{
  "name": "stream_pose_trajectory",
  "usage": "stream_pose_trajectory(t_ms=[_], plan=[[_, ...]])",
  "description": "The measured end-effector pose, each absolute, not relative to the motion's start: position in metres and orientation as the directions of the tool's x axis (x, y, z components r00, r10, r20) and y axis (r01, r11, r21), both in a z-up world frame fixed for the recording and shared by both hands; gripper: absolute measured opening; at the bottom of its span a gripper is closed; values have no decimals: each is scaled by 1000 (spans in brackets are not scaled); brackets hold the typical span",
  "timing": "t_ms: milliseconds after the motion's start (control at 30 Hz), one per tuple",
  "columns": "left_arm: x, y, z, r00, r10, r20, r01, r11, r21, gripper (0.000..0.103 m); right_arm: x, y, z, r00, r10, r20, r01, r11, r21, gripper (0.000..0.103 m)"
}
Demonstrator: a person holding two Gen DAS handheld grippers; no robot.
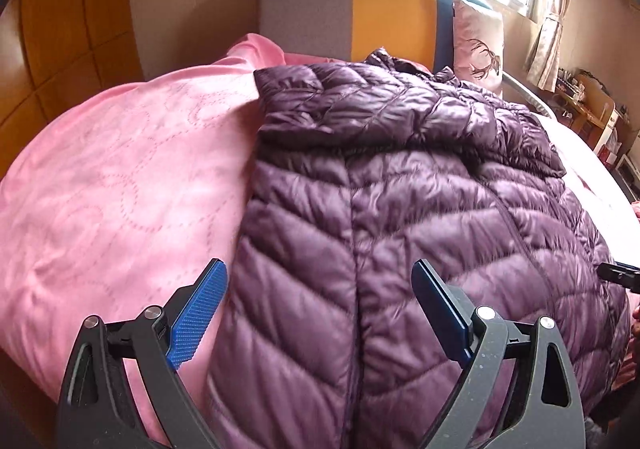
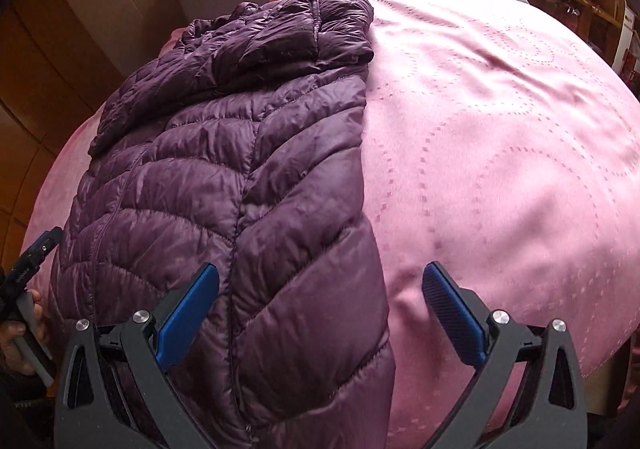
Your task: Fold large clothes
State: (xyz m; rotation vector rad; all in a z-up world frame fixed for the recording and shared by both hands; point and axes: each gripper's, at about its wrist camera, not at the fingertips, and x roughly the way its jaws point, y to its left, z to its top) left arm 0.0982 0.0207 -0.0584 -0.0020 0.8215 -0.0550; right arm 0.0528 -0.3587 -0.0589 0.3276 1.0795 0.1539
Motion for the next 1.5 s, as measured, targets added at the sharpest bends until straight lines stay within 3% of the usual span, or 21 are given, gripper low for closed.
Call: stream_pose_trajectory(t_ms=[267, 433, 533, 633, 800, 867, 900, 933, 967, 1000, 1033, 1300, 1500], plan=[[80, 34, -72, 654, -46, -755, 27, 999, -37, 92, 21, -358, -67, 416, 379, -826, 24, 904, 427, 101], [59, 51, -82, 628, -92, -773, 10, 994, -110, 92, -1, -352, -73, 372, 447, -813, -13, 879, 477, 101], [38, 68, -88, 596, -175, -784, 23, 979, -201, 91, -17, -350, -76, 350, 479, -805, -27, 864, 503, 92], [17, 84, -95, 568, -241, -787, 34, 962, -270, 78, -26, -344, -77, 334, 465, -820, -44, 877, 479, 81], [-3, 97, -110, 518, -328, -790, 45, 933, -357, 73, -27, -337, -76, 324, 439, -838, -71, 894, 442, 61], [-3, 98, -110, 514, -354, -781, 46, 921, -387, 63, -27, -334, -72, 320, 459, -829, -93, 886, 455, 31], [-3, 99, -110, 509, -375, -775, 51, 912, -408, 42, -26, -332, -68, 316, 472, -823, -111, 880, 463, 27], [-3, 99, -110, 493, -409, -768, 67, 898, -435, 29, -26, -328, -62, 316, 473, -822, -132, 880, 455, 23], [-4, 97, -108, 490, -412, -768, 80, 898, -432, 23, -26, -326, -56, 319, 485, -814, -153, 874, 461, 21], [-5, 96, -103, 492, -425, -760, 105, 895, -433, 11, -25, -327, -48, 327, 507, -798, -161, 862, 481, 20], [-5, 96, -98, 492, -450, -745, 118, 883, -455, 8, -23, -329, -40, 340, 535, -774, -168, 844, 509, 18], [6, 127, -23, 614, -625, -482, 209, 717, -665, 7, 16, -360, 14, 512, 695, -505, -175, 661, 730, 15], [66, 126, 0, 629, -665, -402, 229, 653, -722, 5, 86, -377, 11, 577, 661, -481, -89, 636, 767, 15]])
